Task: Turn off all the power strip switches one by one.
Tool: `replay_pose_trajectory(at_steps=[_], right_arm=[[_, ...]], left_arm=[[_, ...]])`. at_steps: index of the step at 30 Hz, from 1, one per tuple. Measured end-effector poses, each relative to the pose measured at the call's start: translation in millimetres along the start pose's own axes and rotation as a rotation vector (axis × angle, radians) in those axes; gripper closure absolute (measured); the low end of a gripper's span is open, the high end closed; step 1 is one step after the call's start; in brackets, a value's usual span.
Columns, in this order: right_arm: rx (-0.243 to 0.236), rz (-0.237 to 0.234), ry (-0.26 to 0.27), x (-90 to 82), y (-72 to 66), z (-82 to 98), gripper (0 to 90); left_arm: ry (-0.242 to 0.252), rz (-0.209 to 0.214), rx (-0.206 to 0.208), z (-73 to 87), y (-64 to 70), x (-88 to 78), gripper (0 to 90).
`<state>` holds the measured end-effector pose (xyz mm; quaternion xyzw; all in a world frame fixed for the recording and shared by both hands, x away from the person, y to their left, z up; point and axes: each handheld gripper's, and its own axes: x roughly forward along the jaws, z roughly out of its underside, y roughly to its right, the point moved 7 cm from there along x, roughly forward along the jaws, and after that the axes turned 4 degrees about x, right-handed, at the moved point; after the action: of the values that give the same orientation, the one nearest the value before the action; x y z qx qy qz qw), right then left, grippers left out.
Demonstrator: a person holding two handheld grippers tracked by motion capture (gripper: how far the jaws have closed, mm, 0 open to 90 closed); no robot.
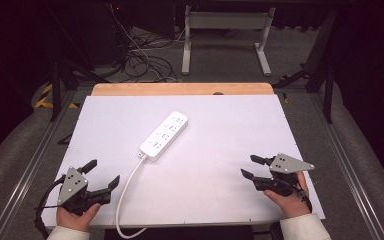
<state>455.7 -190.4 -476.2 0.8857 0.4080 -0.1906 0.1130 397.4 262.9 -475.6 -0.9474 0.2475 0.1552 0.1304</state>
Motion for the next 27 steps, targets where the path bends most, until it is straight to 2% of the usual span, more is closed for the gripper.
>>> replay_pose_trajectory(at_steps=[7, 8, 15, 17, 23, 27], right_arm=[[-0.001, 0.002, 0.0, 0.0, -0.2, 0.0, 42.1], [-0.002, 0.003, -0.001, 0.2, 0.0, 0.0, 42.0], [-0.002, 0.002, -0.006, 1.5, 0.0, 0.8, 42.0], [-0.002, -0.001, -0.007, 1.8, -0.4, 0.9, 42.0], [-0.001, -0.005, -0.008, 2.5, -1.7, 0.9, 42.0], [-0.005, -0.006, -0.012, 3.1, -2.2, 1.2, 42.0]], left_arm=[[-0.005, -0.008, 0.004, -1.0, -1.6, 1.1, 14.5], [-0.006, -0.009, -0.005, -1.3, -1.5, 1.2, 14.5], [-0.014, 0.001, -0.009, -7.2, -2.3, 4.3, 14.6], [-0.014, 0.01, -0.017, -8.5, -1.5, 5.3, 16.7], [-0.01, 0.001, -0.001, -19.2, -5.3, 7.4, 27.2], [-0.001, -0.005, -0.013, -27.5, -7.8, 10.5, 27.4]])
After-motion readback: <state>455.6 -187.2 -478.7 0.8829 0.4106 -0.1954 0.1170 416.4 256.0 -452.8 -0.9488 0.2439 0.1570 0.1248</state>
